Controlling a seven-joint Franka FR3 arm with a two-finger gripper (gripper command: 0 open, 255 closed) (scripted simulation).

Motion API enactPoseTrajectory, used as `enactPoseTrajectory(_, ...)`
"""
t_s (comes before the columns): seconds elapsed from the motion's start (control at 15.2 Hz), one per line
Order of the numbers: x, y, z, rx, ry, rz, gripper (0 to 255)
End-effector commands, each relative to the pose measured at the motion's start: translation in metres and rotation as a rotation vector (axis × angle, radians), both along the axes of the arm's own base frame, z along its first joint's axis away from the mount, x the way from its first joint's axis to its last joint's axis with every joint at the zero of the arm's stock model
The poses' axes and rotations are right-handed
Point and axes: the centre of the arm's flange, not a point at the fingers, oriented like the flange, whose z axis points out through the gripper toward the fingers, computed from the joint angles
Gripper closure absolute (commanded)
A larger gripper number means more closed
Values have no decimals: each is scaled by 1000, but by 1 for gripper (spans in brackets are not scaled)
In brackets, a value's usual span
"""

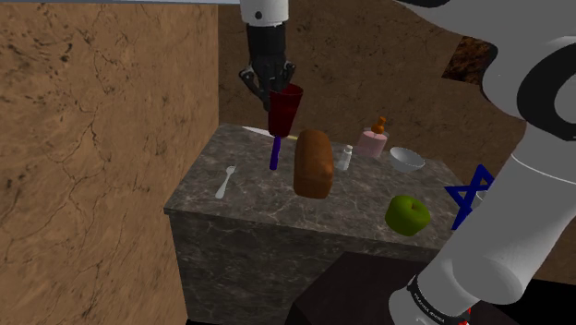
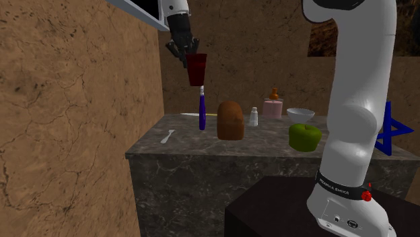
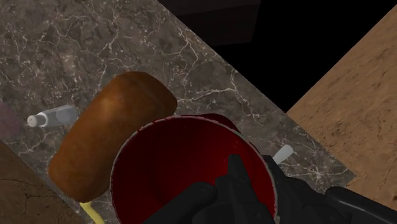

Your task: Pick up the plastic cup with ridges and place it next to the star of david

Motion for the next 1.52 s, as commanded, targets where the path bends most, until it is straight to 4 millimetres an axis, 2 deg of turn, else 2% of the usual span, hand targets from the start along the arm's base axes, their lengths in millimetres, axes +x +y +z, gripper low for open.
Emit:
enactPoseTrajectory(0.0,-10,-10,5,0,0,0,255)
enactPoseTrajectory(1.45,-207,-223,5,0,0,0,255)
